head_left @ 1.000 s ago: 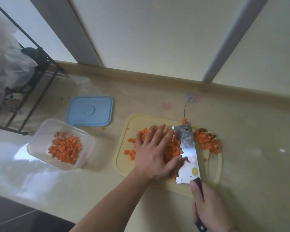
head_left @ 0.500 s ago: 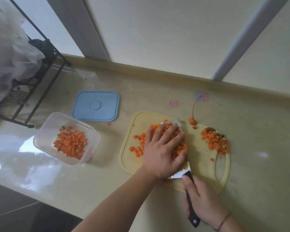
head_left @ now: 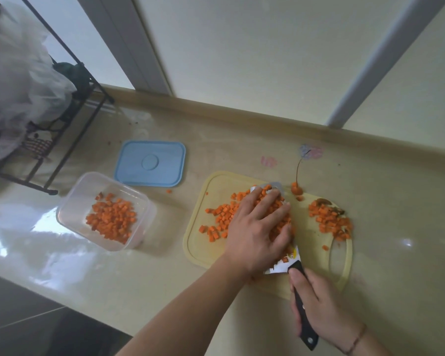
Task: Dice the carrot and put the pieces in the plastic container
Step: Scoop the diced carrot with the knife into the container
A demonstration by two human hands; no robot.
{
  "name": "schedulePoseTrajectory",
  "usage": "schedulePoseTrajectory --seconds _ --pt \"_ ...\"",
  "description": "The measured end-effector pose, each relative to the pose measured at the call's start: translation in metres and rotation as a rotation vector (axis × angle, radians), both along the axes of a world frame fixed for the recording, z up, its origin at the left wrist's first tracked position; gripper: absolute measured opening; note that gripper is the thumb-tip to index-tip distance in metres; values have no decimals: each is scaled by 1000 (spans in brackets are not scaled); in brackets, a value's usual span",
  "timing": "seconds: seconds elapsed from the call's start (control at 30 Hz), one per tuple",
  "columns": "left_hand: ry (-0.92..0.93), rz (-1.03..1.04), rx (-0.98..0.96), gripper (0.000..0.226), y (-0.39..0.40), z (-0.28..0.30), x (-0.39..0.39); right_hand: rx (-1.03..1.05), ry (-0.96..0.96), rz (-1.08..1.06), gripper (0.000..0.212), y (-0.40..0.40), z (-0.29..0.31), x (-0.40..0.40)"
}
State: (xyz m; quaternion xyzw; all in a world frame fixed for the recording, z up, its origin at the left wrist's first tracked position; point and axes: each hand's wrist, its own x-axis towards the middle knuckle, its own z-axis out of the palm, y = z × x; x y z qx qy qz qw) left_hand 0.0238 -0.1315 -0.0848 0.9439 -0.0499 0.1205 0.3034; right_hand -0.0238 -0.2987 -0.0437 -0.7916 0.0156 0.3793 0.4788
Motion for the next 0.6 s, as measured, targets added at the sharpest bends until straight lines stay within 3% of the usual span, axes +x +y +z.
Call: schedulePoseTrajectory --seconds 0.6 --pt "5 33 -43 40 -5 28 6 58 6 -2 54 -8 20 16"
